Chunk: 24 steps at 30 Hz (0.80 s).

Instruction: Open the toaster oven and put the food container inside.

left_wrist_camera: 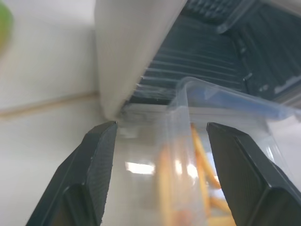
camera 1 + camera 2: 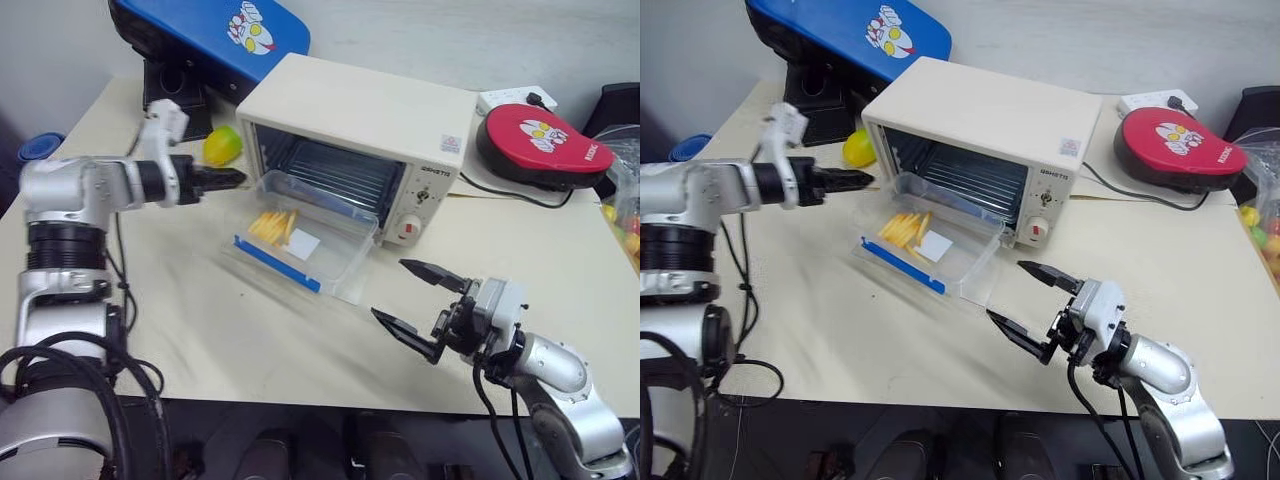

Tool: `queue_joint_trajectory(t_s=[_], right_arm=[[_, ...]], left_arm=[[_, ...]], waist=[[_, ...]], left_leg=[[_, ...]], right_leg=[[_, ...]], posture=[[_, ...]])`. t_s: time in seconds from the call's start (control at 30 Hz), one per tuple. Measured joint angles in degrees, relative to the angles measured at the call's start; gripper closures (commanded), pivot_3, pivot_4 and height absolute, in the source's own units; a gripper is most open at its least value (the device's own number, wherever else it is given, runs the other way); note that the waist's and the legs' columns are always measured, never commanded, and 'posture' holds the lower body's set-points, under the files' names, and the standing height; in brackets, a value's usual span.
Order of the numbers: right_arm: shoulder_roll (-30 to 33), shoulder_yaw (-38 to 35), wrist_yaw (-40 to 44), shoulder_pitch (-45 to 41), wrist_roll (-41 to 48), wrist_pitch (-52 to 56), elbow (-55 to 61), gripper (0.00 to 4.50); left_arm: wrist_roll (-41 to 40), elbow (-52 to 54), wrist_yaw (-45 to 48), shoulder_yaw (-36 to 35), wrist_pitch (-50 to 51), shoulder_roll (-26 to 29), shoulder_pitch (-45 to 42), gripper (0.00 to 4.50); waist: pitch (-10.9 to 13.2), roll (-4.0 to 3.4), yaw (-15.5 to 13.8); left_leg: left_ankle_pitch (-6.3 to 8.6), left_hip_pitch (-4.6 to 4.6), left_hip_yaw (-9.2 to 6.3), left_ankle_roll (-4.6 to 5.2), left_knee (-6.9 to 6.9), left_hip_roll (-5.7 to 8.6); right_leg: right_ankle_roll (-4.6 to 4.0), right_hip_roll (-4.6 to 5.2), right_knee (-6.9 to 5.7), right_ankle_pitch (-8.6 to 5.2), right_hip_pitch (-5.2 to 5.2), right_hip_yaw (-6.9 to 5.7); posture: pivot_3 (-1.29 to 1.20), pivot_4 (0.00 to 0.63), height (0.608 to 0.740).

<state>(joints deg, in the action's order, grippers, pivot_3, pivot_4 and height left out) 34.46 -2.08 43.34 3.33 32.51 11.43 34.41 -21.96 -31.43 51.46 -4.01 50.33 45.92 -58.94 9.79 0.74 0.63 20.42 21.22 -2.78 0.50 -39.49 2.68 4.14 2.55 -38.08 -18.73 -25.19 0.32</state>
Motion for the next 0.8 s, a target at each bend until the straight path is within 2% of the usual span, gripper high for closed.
queue_joint_trajectory(t_s=[0.1,0.2,0.23,0.27,0.37,0.4,0.53,0.8], right_arm=[[2.75,2.88,-0.24,-1.88,0.01,5.92,1.72,2.13],[3.21,8.94,-0.22,-5.38,-3.95,8.85,1.77,2.91],[3.18,10.61,-0.27,-6.18,-4.93,9.38,1.61,3.4],[3.05,11.39,-0.3,-6.63,-5.53,9.7,1.54,3.55],[0.65,15.85,-1.36,-10.22,-8.97,11.33,-0.35,4.35],[-1.0,17.1,-2.34,-12.05,-10.3,11.53,-1.94,4.47],[-6.68,19.89,-5.59,-17.02,-14.7,12.21,-7.72,4.47],[-13.91,19.49,-14.69,-21.34,-21.83,13.4,-13.14,4.47]], left_arm=[[0.55,0.52,12.47,-0.11,-14.38,4.56,8.38,2.43],[1.05,2.07,24.28,0.46,-29.5,5.31,19.72,3.13],[1.32,2.07,25.84,0.79,-31.94,4.75,21.69,3.55],[1.48,2.09,26.39,0.89,-32.95,4.26,22.59,3.7],[1.45,3.59,26.15,0.66,-36.58,0.23,24.86,4.42],[1.07,5.41,24.91,0.55,-37.07,-1.79,24.89,4.48],[0.25,10.69,18.06,0.56,-35.75,-9.39,25.01,4.48],[3.67,8.66,5.99,0.68,-40.55,-18.63,22.73,4.48]], waist=[[-0.01,-0.02,-0.41],[-0.02,-0.06,-0.62],[-0.01,-0.05,-0.81],[-0.01,-0.05,-1.02],[-0.02,0.01,-2.11],[-0.03,0.01,-2.23],[-0.04,0.03,-1.76],[-0.05,0.03,-0.52]], left_leg=[[0.0,-0.01,0.01,0.0,-0.02,0.0],[0.01,0.0,0.01,0.02,-0.04,0.01],[0.01,0.03,-0.03,0.03,-0.06,0.01],[0.01,0.09,-0.08,0.04,-0.11,0.01],[0.11,0.26,-0.18,0.19,-0.41,0.02],[0.14,0.26,-0.18,0.25,-0.48,0.08],[0.19,0.25,-0.14,0.32,-0.49,0.09],[0.17,0.25,-0.03,0.27,-0.52,0.1]], right_leg=[[-0.01,0.01,0.06,0.0,0.05,0.01],[-0.04,0.04,0.1,0.01,0.08,0.0],[-0.04,0.05,0.12,0.01,0.08,-0.03],[-0.04,0.05,0.11,0.01,0.08,-0.06],[-0.01,0.05,0.11,0.03,0.11,-0.15],[0.03,0.1,0.1,0.05,0.16,-0.13],[0.08,0.08,0.03,0.08,0.1,-0.1],[0.08,0.08,-0.41,0.08,-0.06,-0.07]], posture=[[0.0,0.15,0.74],[0.0,0.15,0.74],[0.0,0.15,0.74],[0.0,0.15,0.74],[0.0,0.15,0.74],[0.0,0.15,0.74],[0.0,0.15,0.74],[0.0,0.15,0.74]])
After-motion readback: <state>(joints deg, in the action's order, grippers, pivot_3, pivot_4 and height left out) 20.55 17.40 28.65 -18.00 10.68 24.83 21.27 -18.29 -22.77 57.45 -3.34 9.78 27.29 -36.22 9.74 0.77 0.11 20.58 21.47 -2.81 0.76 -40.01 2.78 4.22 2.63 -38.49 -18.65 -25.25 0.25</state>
